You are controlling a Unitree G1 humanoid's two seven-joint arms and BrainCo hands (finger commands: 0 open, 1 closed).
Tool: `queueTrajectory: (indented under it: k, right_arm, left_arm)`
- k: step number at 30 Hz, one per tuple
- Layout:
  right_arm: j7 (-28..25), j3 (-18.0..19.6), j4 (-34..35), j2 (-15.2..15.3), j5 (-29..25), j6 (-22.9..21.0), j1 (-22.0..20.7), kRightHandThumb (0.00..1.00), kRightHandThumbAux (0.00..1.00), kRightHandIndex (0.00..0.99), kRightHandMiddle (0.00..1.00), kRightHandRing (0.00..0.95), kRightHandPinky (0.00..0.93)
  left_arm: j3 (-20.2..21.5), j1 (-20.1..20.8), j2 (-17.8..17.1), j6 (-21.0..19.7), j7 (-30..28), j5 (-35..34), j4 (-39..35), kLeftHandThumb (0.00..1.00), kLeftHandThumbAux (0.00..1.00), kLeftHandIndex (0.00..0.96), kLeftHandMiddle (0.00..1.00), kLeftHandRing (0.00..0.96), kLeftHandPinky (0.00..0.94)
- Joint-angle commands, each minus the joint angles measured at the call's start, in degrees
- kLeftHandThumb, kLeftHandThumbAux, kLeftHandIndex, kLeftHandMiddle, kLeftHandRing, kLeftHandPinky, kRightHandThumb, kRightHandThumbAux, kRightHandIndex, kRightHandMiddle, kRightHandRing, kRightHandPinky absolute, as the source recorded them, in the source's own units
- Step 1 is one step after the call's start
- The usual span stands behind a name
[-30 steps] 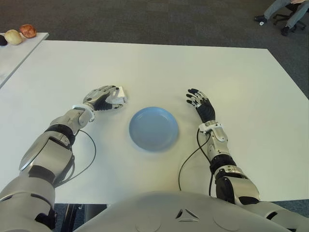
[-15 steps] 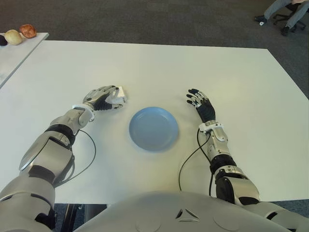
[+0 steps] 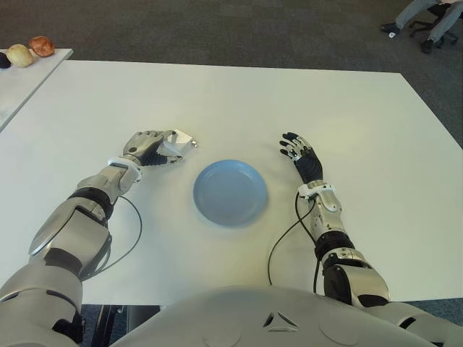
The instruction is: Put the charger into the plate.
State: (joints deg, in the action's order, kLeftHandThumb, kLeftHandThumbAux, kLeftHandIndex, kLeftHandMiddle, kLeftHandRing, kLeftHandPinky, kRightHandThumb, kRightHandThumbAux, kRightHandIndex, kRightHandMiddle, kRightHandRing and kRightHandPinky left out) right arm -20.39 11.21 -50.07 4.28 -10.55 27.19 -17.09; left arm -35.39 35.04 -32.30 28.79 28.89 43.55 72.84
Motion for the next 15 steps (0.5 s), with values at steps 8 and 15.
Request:
queueTrajectory:
  k: [8,15]
  right_arm:
    - [0.7,0.0,-2.8,-0.5,-0.1,-3.9,3.9,0.172,0.614,0.201,0.199,0.188,0.227]
    - [1.1,0.0,-2.6,-0.5,0.0,-4.3,4.0,0.132,0.592,0.220,0.201,0.184,0.218]
  left_arm:
    - [-1.8,-2.3,1.3,-1.7,5.9,2.2,1.5,0.644,0.437,0.525,0.675,0.657,0.615]
    - [-2.7,-2.9,2.1,-4.4,12.5,3.5,1.2,0.717,0.642,0.480,0.780,0.786,0.745]
